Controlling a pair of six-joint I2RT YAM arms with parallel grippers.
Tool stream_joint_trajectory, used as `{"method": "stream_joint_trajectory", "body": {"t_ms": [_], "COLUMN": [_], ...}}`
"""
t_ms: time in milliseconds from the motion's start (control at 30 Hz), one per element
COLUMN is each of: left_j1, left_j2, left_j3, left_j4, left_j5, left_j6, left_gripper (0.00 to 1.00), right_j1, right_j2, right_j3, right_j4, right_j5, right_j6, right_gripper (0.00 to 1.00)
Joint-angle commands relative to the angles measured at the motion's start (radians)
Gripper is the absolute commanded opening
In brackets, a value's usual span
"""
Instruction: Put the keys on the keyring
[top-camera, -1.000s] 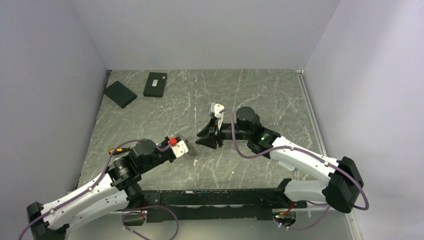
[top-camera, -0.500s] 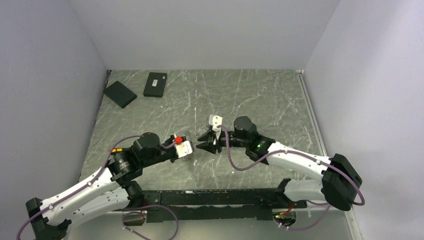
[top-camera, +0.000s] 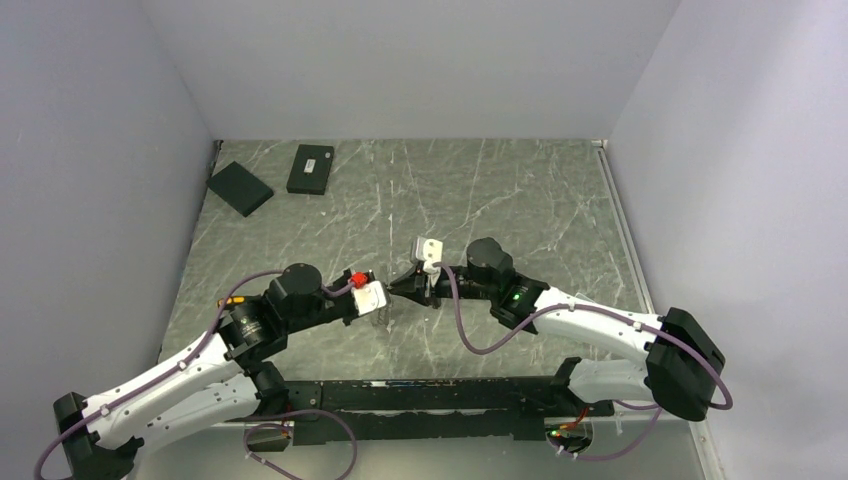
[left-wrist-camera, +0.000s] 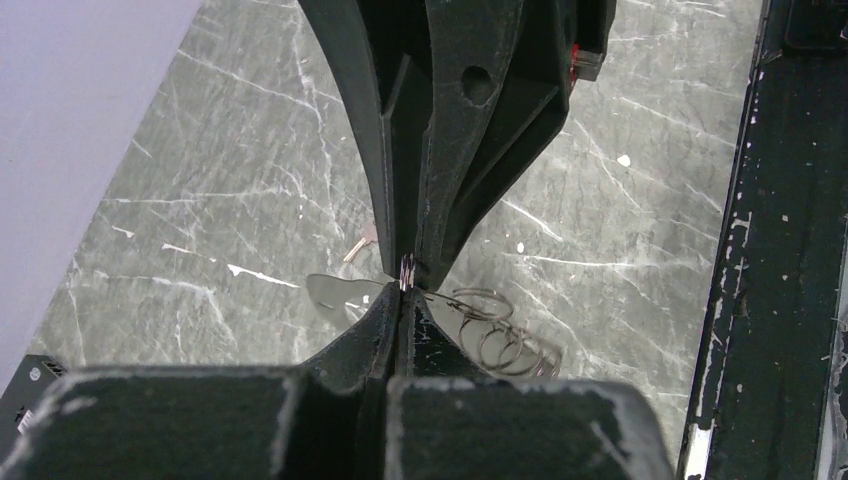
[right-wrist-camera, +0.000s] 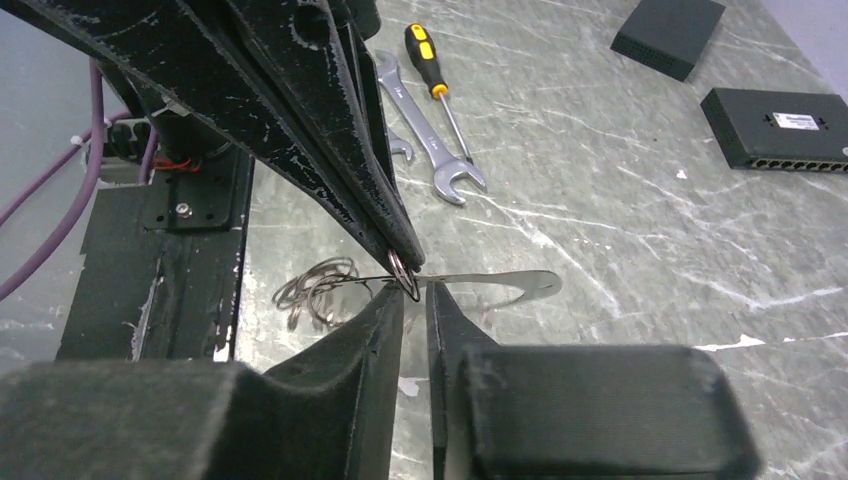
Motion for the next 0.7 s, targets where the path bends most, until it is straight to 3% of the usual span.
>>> {"method": "stream_joint_trajectory", "body": {"t_ms": [0, 333, 600, 667], "left_j1": [0.002, 0.002, 0.003, 0.003], "left_j2": [-0.015, -0.031, -0.047, -0.053], "left_j3": [0.010, -0.023, -0.046, -0.048], "left_j4": [0.099, 0.132, 0.139, 0.131], "left_j5": [0.022, 0.017, 0.013, -0.003], "left_j6": [-0.017, -0.040, -0.044, -0.043], "left_gripper": [0.00, 0.00, 0.00, 0.09], "right_j1": [0.015, 0.017, 0.017, 0.017], "right_j2": [-0.016, -0.047, -0.078, -0.083], "right_j3": [0.018, 0.009, 0.003, -0.003], "right_j4": [0.040, 0.059, 0.062, 0.063], "right_j5": [-0.004, -0.001, 0.002, 0.000], "right_j6": [-0.031, -0.020, 0.001, -0.003], "right_gripper": [0.15, 0.00, 0.00, 0.00]}}
